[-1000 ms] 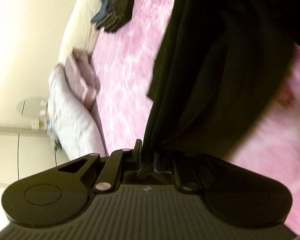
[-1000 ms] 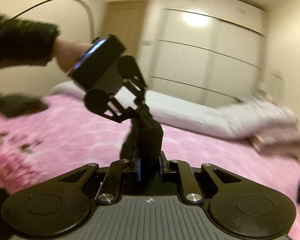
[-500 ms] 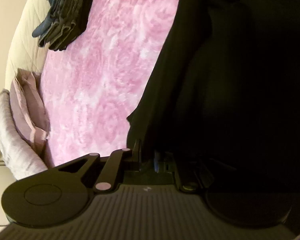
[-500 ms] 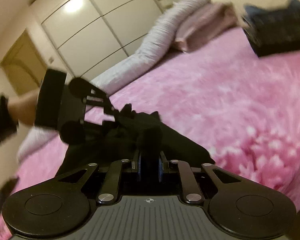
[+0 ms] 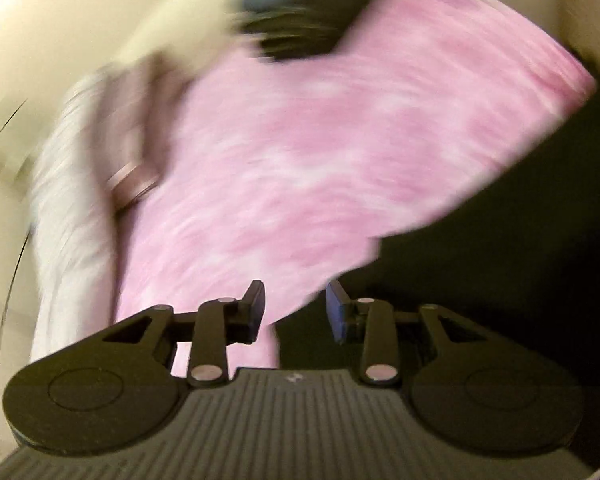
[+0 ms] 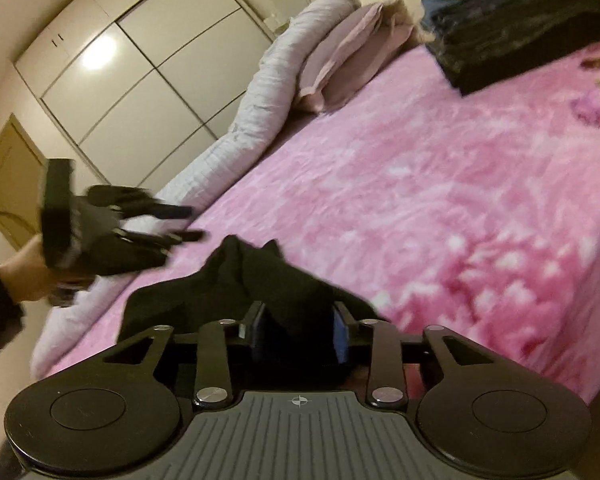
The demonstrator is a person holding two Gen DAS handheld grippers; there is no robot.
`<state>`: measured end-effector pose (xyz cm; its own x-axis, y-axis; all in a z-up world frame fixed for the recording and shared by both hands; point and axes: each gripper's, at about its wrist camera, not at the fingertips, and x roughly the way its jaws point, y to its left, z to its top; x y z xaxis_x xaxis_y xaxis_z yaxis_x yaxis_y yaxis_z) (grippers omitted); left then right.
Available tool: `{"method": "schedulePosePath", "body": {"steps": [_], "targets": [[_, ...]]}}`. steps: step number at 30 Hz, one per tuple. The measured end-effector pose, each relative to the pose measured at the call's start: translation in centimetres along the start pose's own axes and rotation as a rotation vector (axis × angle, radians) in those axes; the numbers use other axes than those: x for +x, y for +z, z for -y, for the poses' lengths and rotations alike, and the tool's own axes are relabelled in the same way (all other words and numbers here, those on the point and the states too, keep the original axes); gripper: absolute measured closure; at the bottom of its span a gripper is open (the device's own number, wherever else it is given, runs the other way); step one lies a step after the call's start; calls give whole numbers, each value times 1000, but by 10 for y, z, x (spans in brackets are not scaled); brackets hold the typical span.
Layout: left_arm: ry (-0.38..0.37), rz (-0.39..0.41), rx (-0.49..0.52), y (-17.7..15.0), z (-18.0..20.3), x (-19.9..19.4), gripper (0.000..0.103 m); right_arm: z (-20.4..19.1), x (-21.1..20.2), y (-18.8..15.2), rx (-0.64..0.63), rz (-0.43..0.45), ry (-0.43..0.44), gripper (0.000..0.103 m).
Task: Fold clothes
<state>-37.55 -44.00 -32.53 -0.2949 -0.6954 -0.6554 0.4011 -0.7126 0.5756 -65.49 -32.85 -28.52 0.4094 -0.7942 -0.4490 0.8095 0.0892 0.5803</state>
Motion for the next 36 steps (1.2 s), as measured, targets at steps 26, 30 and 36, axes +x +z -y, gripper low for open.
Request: {"method": "schedulePosePath", "body": {"steps": [26,30,36], "targets": [[-200,137,-456,-76,96,-140,63,-76,82,71,-487,-390,157,61],[-285,140,-489,-75,127,-147,63,-71,140,76,-495,-529,213,61],[-268,147,-535,-74,135,-139,64,-73,175,83,-520,-570,250,101]]}}
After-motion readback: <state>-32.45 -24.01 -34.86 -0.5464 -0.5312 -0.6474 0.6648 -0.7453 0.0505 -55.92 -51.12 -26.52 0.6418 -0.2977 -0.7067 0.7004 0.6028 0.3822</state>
